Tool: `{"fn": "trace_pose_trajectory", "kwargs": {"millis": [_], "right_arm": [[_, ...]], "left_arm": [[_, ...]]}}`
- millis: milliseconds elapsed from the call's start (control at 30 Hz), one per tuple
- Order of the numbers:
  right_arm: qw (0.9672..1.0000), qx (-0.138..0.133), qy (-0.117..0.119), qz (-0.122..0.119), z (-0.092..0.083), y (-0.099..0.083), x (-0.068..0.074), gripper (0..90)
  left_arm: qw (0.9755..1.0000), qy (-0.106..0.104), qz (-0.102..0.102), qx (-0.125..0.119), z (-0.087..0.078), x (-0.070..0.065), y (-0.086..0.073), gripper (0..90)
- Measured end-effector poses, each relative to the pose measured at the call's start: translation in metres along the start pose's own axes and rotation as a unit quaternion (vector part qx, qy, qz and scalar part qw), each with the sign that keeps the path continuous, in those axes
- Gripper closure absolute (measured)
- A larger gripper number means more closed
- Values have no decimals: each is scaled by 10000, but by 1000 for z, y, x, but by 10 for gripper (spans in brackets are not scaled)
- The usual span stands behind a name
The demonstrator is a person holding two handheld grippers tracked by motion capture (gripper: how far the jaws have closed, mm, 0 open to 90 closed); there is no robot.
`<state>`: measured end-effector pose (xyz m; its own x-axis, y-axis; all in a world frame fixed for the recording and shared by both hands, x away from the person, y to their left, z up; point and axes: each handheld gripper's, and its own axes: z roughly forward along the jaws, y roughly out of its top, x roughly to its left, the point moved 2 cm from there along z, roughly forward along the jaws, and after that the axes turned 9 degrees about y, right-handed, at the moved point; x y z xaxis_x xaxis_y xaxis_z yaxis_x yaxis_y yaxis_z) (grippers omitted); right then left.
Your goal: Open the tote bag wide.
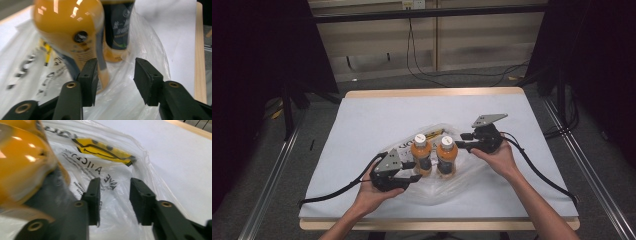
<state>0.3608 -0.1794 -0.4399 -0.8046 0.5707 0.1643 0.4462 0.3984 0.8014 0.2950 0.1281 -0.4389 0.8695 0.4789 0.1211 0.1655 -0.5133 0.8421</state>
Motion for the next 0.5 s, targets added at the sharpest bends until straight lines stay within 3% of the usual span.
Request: {"fn": "trace_pose_trajectory", "kwargs": {"millis": [67, 233, 333, 400, 500], "right_arm": [[9999, -109, -92, -12, -8, -3, 3, 482], [9990, -338, -286, -5, -27, -12, 11, 316], [9980, -504, -385, -35, -38, -17, 16, 245], [9975, -591, -385, -9, -45, -21, 19, 211], [9964, -720, -451, -17, -53, -26, 23, 165]], "left_arm": [[9999, 46, -59, -108, -7, 4, 2, 484], [9989, 387, -139, -236, -23, 13, 3, 343], [9977, 611, -172, -219, -31, 20, -2, 271], [9972, 644, -309, -225, -38, 25, -6, 223], [9961, 782, -347, -221, -47, 30, -12, 199]]}}
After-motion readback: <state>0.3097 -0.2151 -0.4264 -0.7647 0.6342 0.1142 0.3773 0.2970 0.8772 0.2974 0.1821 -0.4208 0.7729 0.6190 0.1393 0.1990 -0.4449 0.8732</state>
